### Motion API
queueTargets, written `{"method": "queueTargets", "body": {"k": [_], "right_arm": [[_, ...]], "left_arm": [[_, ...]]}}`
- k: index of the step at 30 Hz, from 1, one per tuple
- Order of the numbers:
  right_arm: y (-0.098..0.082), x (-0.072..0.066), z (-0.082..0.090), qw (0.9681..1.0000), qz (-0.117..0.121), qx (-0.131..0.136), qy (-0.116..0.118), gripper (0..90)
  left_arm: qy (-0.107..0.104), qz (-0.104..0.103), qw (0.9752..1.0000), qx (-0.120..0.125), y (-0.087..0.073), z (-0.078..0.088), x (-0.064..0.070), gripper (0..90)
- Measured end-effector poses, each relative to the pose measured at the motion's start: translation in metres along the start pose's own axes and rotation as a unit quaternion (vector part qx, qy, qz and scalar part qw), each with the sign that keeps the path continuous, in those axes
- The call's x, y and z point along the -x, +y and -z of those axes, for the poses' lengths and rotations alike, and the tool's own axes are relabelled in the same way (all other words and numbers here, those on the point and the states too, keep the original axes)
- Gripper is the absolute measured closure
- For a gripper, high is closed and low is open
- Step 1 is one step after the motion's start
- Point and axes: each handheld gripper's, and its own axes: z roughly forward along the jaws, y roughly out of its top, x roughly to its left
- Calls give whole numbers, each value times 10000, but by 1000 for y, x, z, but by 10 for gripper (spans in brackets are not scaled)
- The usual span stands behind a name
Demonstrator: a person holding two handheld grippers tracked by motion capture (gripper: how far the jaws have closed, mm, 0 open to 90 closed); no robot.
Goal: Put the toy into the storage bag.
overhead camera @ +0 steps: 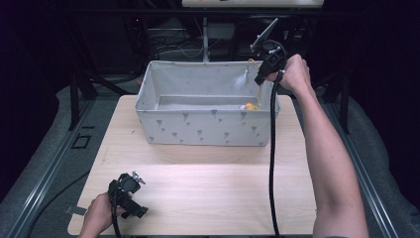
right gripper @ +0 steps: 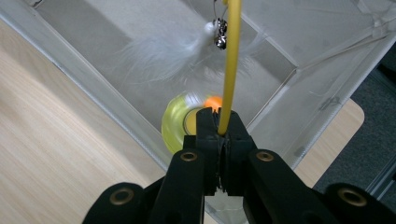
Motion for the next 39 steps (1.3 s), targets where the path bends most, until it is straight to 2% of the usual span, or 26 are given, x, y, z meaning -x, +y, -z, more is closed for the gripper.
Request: {"method": "queueTargets", "body": {"k": [16, 23, 39], "right_arm": [[-17, 8, -18, 9996, -99, -274, 30, 881], [-23, 12, -22, 9994, -153, -305, 25, 881], [-38, 13, -49, 9984, -244, -502, 95, 881]], "left_arm": [[-2, -34, 10000, -21, 0, 0, 0, 8], [4, -41, 10000, -38, 1, -1, 1, 9], [-6, -57, 10000, -46, 1, -1, 1, 8]]}}
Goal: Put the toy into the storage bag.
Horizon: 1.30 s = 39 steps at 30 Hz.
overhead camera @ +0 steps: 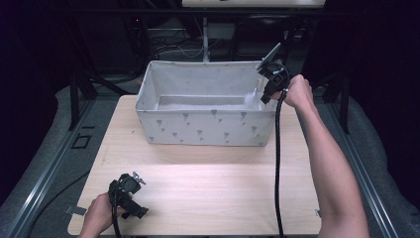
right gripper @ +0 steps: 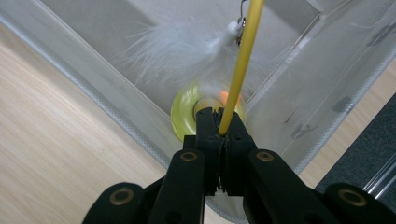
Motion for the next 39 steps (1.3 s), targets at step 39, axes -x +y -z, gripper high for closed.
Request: {"method": "queueTargets", "body": {"k": [39], "right_arm": [[-7, 5, 9, 9985, -288, 439, 163, 607]], "left_arm": [[-57, -31, 10000, -43, 2, -2, 1, 8]]}}
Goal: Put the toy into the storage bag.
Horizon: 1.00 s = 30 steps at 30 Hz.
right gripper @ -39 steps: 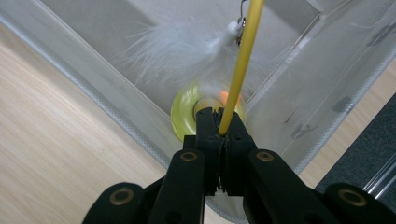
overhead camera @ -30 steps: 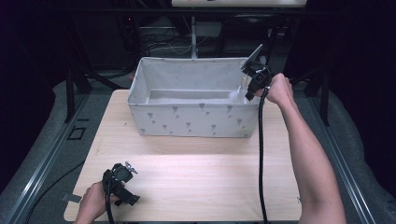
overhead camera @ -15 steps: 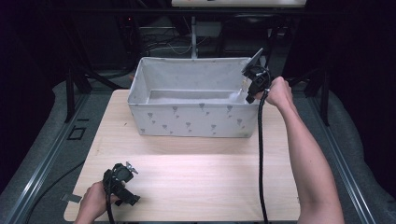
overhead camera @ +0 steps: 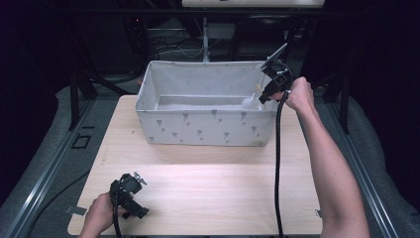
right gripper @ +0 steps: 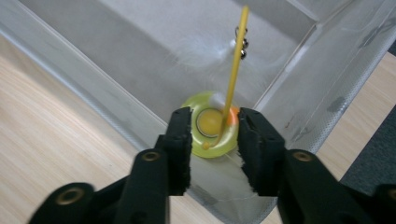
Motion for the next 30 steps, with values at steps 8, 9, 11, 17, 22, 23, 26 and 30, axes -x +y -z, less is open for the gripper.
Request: {"method": "queueTargets", "body": {"k": [8, 9, 11, 17, 22, 23, 26, 30], "right_arm": [[3, -13, 31, 9994, 5, 355, 0, 294], [3, -13, 31, 9994, 5, 355, 0, 294], [3, -19, 38, 9990, 39, 440, -17, 245], [-5, -45, 58, 9971, 344, 672, 20, 139], [-14, -58, 68, 9947, 529, 873, 118, 99], [-16, -62, 70, 9943, 586, 888, 84, 81], [-28, -79, 73, 9917, 810, 989, 113, 37], [-40, -92, 71, 9890, 980, 1103, 106, 26]], "left_arm": [[-4, -9, 10000, -4, 0, 0, 0, 9], [-4, -9, 10000, -4, 0, 0, 0, 9], [-10, -20, 10000, -14, 0, 0, 0, 9], [-8, -19, 10000, -9, 0, 0, 0, 9], [-9, -15, 10000, -15, 1, 0, 0, 9], [-11, -12, 10000, -12, 1, 0, 0, 9], [-18, -7, 10000, -18, 1, -1, 1, 9], [-8, -7, 10000, -24, 1, -1, 1, 9]]}}
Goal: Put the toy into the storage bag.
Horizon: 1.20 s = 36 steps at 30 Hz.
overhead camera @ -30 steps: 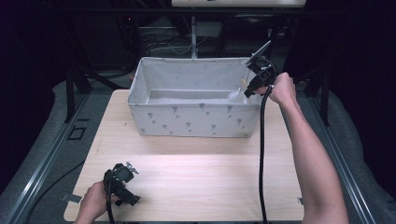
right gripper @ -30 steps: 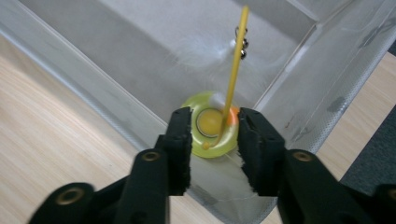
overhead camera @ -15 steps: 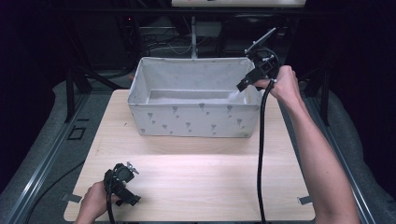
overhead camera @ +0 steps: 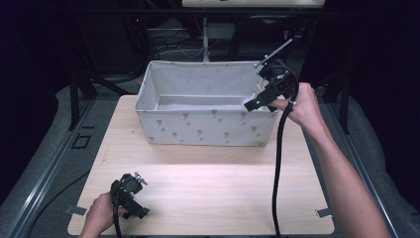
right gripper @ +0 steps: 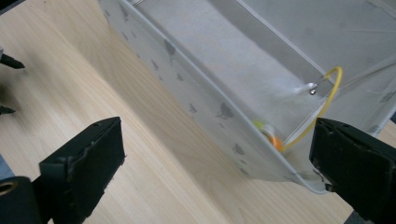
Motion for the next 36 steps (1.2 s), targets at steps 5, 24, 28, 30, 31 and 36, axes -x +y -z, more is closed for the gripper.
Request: {"method": "queueTargets", "body": {"k": [5, 24, 28, 30, 31, 36], "right_arm": [[-14, -14, -4, 9999, 154, -3, 17, 23], [-95, -60, -63, 9979, 357, -183, 508, 20], [-114, -69, -83, 9970, 287, -296, 653, 18], [-121, -71, -91, 9957, 260, -467, 763, 10], [-121, -71, -91, 9957, 260, -467, 763, 10], [-144, -76, -116, 9935, 89, -608, 955, 17]], "left_arm": [[14, -20, 10000, -27, 0, 0, 0, 9], [33, -46, 10000, -13, 0, -1, 2, 10], [27, -47, 10000, -20, 1, -1, 2, 10], [19, -49, 10000, -36, 1, -1, 2, 10], [19, -49, 10000, -36, 1, -1, 2, 10], [4, -59, 10000, -30, 1, -2, 2, 10]]}}
